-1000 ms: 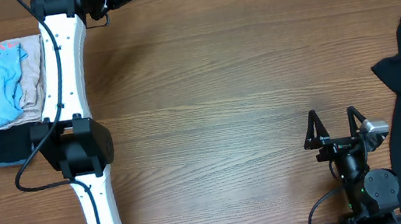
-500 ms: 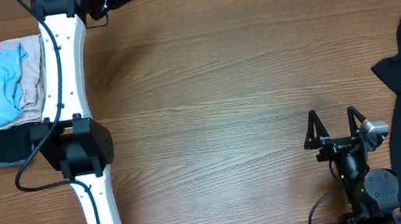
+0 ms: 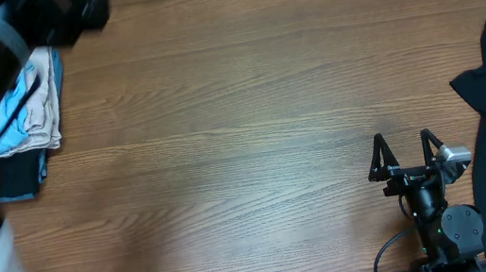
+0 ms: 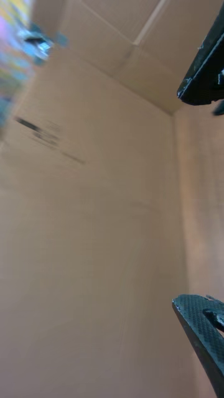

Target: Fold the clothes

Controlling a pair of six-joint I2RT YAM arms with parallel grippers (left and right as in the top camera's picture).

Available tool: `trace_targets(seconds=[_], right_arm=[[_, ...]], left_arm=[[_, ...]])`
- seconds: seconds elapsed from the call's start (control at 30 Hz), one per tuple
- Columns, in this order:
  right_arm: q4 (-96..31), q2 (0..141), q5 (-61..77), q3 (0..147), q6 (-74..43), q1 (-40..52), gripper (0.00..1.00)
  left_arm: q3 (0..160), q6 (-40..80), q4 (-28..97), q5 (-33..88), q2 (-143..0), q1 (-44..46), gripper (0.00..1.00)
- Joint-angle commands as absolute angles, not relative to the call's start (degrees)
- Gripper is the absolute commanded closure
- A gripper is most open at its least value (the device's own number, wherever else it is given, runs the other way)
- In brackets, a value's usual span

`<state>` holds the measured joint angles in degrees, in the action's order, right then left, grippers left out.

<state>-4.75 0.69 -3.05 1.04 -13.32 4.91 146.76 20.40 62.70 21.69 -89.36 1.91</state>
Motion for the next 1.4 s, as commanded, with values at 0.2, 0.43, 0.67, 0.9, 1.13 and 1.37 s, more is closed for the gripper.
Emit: trace_targets(seconds=[0.2,0.43,0.67,0.9,1.13,1.37], right_arm=[[-4.45,0.19,-3.55,0.45,-13.34,5.08,0.0],[-4.45,0.19,-3.55,0.45,-13.34,5.08,0.0],[-4.45,0.19,-3.55,0.45,-13.34,5.08,0.0],[-4.45,0.19,-3.55,0.45,-13.34,5.08,0.0],[-4.45,0.19,-3.55,0.45,-13.34,5.08,0.0],[-4.45,0.19,-3.55,0.45,-13.34,5.08,0.0]], left_arm=[[129.54,13.69,79.46,12.64,-68.49,2.28,0.0],[91.55,13.74,67.81,12.01,-53.21,2.28,0.0],[52.75,13.76,28.23,10.96,-43.42,2.28,0.0],[23.18,13.74,-8.8,9.76,-37.65,2.28,0.0],[9.39,13.74,-15.57,6.76,-31.0,2.28,0.0],[2.2,13.78,-15.51,4.51,-25.45,2.28,0.0]])
